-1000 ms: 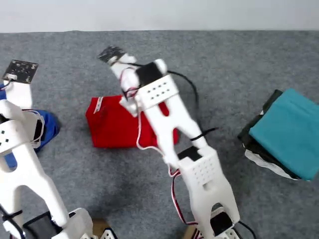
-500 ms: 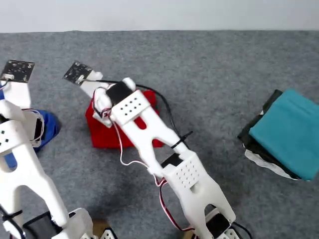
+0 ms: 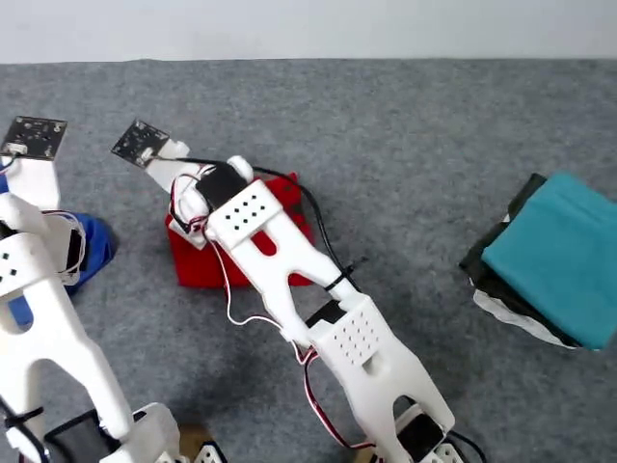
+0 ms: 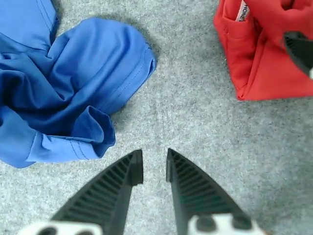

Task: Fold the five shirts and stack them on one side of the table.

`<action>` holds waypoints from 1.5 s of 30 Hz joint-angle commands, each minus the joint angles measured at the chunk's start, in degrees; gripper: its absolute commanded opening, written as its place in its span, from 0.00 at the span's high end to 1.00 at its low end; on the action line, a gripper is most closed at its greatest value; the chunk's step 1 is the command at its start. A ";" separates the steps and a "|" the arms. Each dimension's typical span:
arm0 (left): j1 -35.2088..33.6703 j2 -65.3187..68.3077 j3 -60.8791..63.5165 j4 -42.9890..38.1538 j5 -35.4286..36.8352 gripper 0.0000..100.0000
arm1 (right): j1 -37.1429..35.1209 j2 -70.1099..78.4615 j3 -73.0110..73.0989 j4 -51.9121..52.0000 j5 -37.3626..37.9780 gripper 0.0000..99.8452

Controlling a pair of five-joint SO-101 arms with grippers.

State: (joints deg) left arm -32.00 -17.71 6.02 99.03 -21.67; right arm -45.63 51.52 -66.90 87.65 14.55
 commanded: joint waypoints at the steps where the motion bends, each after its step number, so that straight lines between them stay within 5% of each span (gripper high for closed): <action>1: 0.00 -2.29 -1.45 1.32 0.44 0.91 | 4.09 -5.23 -4.92 5.76 -0.70 0.80; 9: -2.11 -3.87 -1.45 1.41 0.62 0.91 | 15.69 -3.65 -3.60 8.22 5.45 0.98; 15: -6.86 -10.99 -1.36 1.41 0.35 0.91 | 18.86 4.70 -3.52 3.21 7.74 0.99; 26: -10.73 -19.25 7.60 1.32 -2.37 0.91 | 7.78 10.86 -3.78 0.31 7.56 0.99; 32: -12.92 -21.45 10.24 1.32 -4.57 0.91 | 0.92 8.13 -9.76 6.81 7.47 0.99; 37: -15.82 -23.03 10.42 1.32 -6.51 0.91 | 0.57 6.55 -17.41 15.25 7.47 0.99; 45: -18.81 -23.82 10.42 1.32 -8.00 0.91 | 3.56 1.63 -18.64 15.16 7.47 0.99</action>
State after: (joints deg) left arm -50.11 -40.40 16.57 99.21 -28.97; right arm -43.96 58.20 -82.20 100.66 21.93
